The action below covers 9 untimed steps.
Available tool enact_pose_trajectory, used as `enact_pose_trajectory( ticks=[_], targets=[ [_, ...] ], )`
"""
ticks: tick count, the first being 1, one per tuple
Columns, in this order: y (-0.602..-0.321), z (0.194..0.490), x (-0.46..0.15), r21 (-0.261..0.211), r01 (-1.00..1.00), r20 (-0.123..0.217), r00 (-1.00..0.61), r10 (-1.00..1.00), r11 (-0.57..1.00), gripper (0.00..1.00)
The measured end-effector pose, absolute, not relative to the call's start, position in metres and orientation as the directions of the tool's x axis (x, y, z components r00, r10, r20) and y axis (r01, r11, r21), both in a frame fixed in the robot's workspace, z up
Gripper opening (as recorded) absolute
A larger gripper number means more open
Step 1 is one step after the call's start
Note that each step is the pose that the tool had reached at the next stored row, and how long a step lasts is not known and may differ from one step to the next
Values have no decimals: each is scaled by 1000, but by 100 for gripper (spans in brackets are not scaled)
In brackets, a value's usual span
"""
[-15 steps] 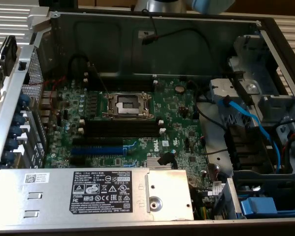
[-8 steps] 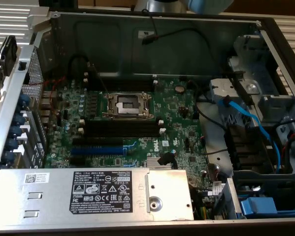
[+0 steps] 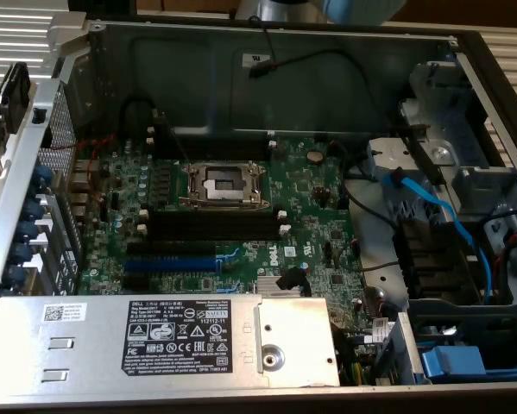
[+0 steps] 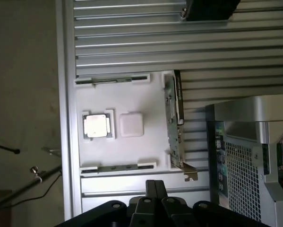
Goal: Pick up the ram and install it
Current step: 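Reach for the ram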
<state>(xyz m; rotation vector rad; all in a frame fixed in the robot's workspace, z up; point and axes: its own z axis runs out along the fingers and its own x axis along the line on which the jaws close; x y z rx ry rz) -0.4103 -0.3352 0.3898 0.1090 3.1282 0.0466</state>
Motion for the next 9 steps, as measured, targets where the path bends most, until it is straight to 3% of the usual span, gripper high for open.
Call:
enact_pose_trajectory(
  ticks=[9],
  targets=[
    [-320, 390, -449, 30, 69, -10, -998, 70, 997, 10]
  ],
)
